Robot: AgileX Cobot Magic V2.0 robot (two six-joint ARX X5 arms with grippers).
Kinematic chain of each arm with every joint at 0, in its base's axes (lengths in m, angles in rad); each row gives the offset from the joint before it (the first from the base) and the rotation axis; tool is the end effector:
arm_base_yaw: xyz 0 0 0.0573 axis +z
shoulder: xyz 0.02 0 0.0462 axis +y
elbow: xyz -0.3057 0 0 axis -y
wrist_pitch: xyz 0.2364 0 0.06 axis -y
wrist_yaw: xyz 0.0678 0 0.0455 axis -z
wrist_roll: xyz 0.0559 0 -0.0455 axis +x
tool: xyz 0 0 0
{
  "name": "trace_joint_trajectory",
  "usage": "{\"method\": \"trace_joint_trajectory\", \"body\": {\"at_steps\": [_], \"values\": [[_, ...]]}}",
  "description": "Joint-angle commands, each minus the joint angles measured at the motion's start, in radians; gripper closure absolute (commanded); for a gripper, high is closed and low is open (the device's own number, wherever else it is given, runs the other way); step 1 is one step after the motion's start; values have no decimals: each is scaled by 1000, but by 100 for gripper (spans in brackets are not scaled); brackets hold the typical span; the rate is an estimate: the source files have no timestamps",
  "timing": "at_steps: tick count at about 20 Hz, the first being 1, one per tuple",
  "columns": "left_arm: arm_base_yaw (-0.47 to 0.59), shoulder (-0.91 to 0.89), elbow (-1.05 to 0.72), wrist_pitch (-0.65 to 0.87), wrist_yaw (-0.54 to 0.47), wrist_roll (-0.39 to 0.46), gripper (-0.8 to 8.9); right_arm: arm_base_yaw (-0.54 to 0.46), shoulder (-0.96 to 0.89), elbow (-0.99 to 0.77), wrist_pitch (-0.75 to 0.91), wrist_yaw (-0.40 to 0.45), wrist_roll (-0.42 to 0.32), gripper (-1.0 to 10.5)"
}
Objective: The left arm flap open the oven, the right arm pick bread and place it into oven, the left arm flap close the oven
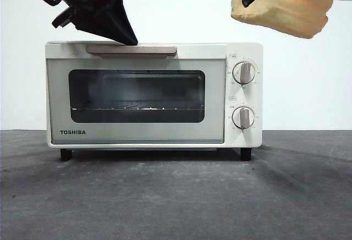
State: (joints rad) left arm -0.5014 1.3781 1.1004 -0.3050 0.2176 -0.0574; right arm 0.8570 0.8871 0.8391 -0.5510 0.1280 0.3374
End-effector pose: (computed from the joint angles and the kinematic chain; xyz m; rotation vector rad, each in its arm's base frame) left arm 0.2638 -0.1584 0.3291 0.0308 0.6088 -0.6808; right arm 0.1152 0.1221 0.3196 0.0256 0.6479 0.6038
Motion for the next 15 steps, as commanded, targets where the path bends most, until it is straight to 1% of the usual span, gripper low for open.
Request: {"method": "trace_joint_trajectory", "body": {"at_steps": [1, 5, 8, 10, 15], "values": [[-27, 35, -13, -115, 1, 17, 797, 10, 5, 20, 5, 4, -13, 747], [-80, 35, -13, -234, 3, 15, 797, 10, 5, 20, 5, 4, -13, 747], [-114, 35, -13, -328, 30, 13, 797, 10, 5, 20, 6, 4, -13, 747], [-132, 35, -13, -378, 30, 13, 797, 10, 5, 20, 14, 4, -14, 747], [-142, 34, -13, -451, 29, 11, 797, 8, 8, 20, 26, 3, -13, 747]]}}
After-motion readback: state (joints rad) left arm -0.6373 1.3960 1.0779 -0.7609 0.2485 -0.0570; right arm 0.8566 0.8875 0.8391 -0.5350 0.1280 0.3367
